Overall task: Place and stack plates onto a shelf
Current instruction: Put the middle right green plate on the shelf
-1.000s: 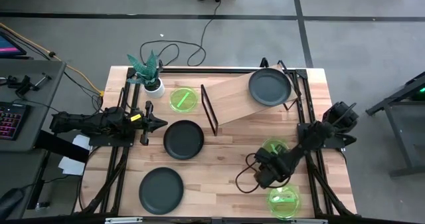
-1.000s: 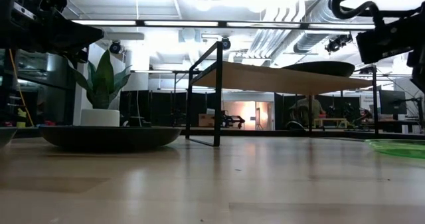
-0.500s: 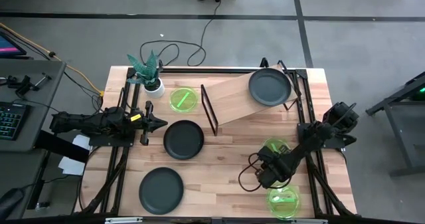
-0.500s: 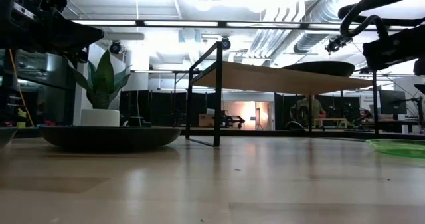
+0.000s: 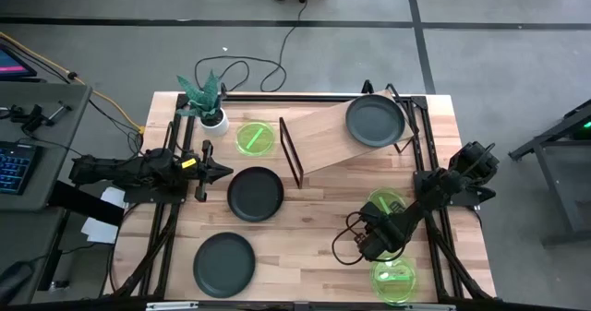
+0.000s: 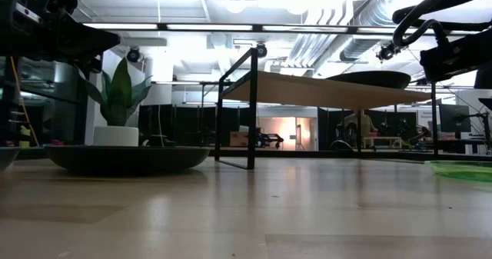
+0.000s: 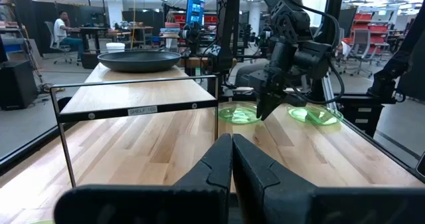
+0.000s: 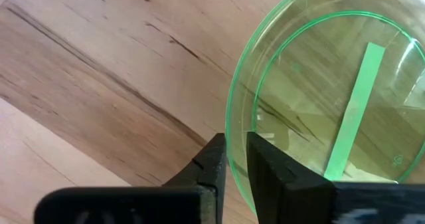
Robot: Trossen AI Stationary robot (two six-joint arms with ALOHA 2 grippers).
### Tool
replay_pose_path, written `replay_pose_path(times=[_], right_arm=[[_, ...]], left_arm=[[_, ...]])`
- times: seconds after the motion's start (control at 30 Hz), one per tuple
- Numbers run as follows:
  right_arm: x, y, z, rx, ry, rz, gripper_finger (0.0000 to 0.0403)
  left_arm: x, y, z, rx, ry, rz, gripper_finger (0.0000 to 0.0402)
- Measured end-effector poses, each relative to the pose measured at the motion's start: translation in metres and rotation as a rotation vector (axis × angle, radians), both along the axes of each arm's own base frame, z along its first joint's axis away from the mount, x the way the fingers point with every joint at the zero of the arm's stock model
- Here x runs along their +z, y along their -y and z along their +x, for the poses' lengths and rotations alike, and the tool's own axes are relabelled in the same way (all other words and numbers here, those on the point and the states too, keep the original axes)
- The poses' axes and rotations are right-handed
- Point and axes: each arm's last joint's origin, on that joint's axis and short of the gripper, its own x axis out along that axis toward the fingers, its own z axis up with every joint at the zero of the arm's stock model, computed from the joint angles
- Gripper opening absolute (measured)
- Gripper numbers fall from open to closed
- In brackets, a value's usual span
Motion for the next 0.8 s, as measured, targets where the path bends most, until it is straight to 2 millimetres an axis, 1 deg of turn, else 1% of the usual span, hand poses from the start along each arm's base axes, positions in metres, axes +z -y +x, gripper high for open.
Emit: replay_pose_path(times=[0.2,0.43,0.67,0.73,0.8], right_arm=[[-0.001,0.000,0.000,-0.012,-0.002,-0.003,0.0039],[-0.017,-0.002,0.002,-0.021,-0.053,-0.036,0.0040],[-0.014,-0.001,0.001,-0.021,-0.052,-0.040,0.0038],[-0.013,-0.001,0.001,-0.020,-0.060,-0.047,0.0028],[-0.011,0.000,0.001,-0.018,-0.077,-0.061,0.0010]], left_arm=[[0.000,0.000,0.000,0.000,0.000,0.000,0.0003],[0.000,0.000,0.000,0.000,0.000,0.000,0.0003],[0.000,0.000,0.000,0.000,0.000,0.000,0.0003],[0.000,0.000,0.000,0.000,0.000,0.000,0.0003],[0.000,0.000,0.000,0.000,0.000,0.000,0.0003]])
